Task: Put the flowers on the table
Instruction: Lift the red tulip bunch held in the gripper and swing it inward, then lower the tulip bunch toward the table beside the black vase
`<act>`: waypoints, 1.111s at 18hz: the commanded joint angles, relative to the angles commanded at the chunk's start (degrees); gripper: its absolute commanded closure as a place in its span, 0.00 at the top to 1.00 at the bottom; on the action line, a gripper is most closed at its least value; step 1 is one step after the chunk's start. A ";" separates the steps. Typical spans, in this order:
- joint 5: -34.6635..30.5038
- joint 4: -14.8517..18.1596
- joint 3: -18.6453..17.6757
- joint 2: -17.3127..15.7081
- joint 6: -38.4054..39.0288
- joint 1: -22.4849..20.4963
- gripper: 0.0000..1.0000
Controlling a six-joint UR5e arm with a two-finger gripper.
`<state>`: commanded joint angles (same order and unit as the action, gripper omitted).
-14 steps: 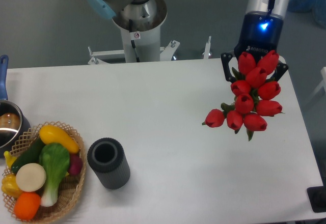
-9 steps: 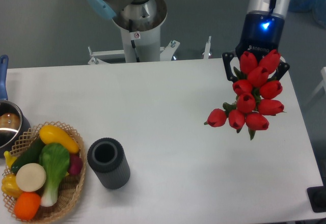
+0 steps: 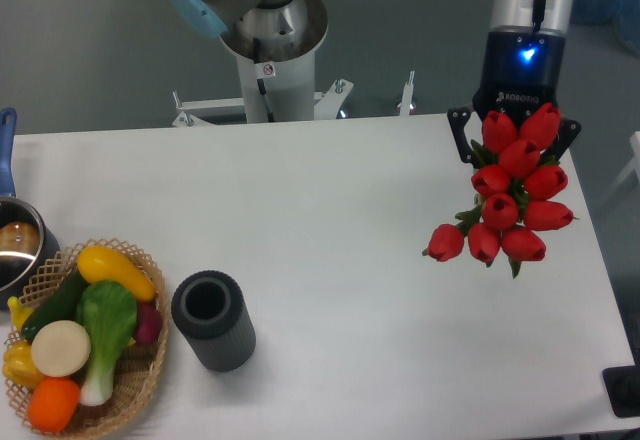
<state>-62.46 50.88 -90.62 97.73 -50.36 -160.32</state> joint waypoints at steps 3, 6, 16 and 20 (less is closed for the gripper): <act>-9.84 1.42 -0.35 0.61 -0.09 3.60 0.31; -20.20 1.68 -1.31 2.89 -0.09 7.99 0.31; -30.79 6.78 -1.93 11.33 0.09 16.00 0.31; -30.53 8.36 -2.11 13.97 0.00 17.14 0.31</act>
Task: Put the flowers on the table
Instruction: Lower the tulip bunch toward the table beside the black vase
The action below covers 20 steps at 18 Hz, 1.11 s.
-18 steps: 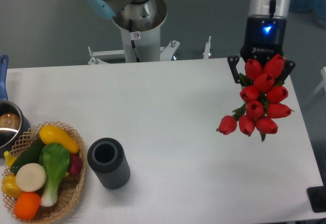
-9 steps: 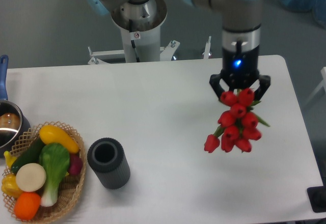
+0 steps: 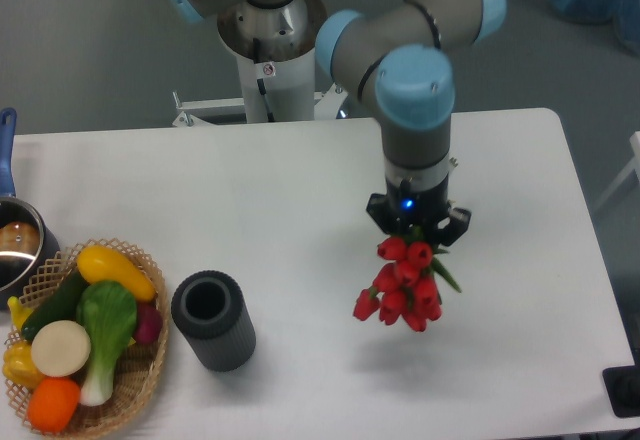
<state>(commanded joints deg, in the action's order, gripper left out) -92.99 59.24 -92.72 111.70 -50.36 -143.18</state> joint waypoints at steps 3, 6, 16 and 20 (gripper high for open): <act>0.53 -0.44 -0.35 1.93 0.00 0.36 0.31; 2.10 -0.52 -0.44 3.16 0.35 0.36 0.31; 5.36 -0.88 -0.35 6.86 4.66 0.44 0.32; 5.36 -0.88 -0.26 7.74 4.66 0.44 0.38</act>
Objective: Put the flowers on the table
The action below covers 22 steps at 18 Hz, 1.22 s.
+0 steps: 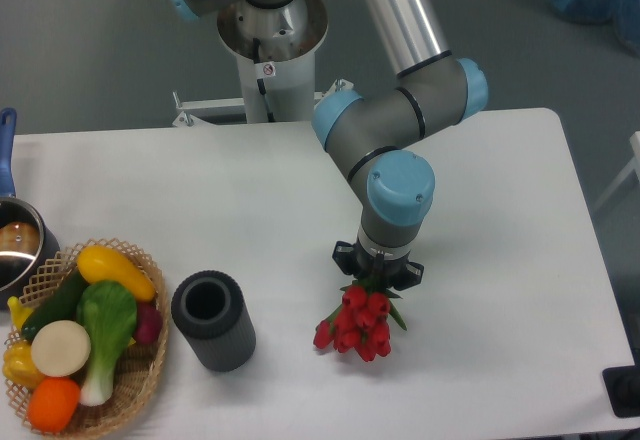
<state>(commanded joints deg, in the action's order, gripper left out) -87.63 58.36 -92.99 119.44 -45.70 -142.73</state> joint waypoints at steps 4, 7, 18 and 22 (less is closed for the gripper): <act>0.00 0.00 0.00 0.27 0.09 0.00 0.39; -0.09 -0.09 0.52 0.44 -0.18 0.00 0.64; -0.53 -3.33 3.51 -4.99 -0.18 -1.58 1.00; -0.44 -4.83 3.78 -8.42 0.09 -3.33 1.00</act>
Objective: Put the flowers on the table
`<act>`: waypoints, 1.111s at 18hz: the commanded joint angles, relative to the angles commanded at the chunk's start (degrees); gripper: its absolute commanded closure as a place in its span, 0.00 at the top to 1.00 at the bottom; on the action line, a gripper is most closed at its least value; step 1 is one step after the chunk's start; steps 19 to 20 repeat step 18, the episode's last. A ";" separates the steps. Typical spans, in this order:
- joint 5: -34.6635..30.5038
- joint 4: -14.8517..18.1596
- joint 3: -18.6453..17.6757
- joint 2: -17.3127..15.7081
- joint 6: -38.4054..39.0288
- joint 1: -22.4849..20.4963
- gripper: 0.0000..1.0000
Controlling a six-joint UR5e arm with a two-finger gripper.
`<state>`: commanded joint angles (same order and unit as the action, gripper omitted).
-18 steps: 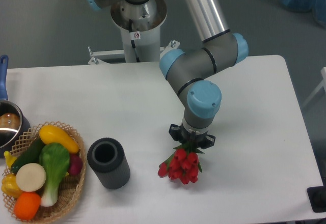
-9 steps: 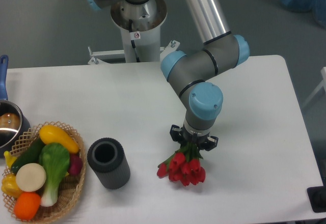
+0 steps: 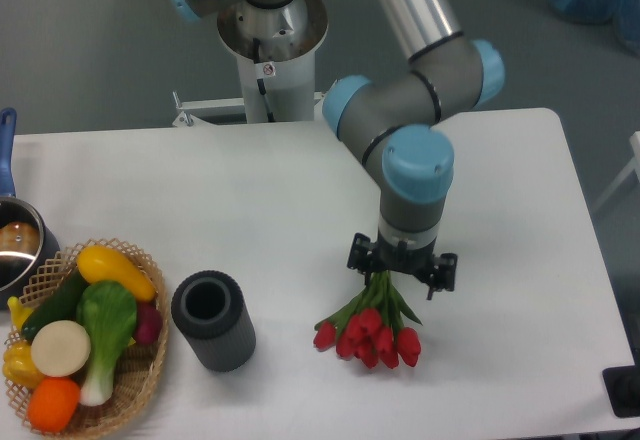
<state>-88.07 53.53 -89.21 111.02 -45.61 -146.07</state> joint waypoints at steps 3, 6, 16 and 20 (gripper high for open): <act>0.09 0.00 0.09 -3.17 -0.97 -1.23 1.00; -0.35 -0.09 -0.44 -4.22 -7.10 -2.29 1.00; -0.44 3.96 -0.70 -7.83 -14.85 -5.63 1.00; -0.35 3.96 -0.70 -7.83 -14.85 -5.63 1.00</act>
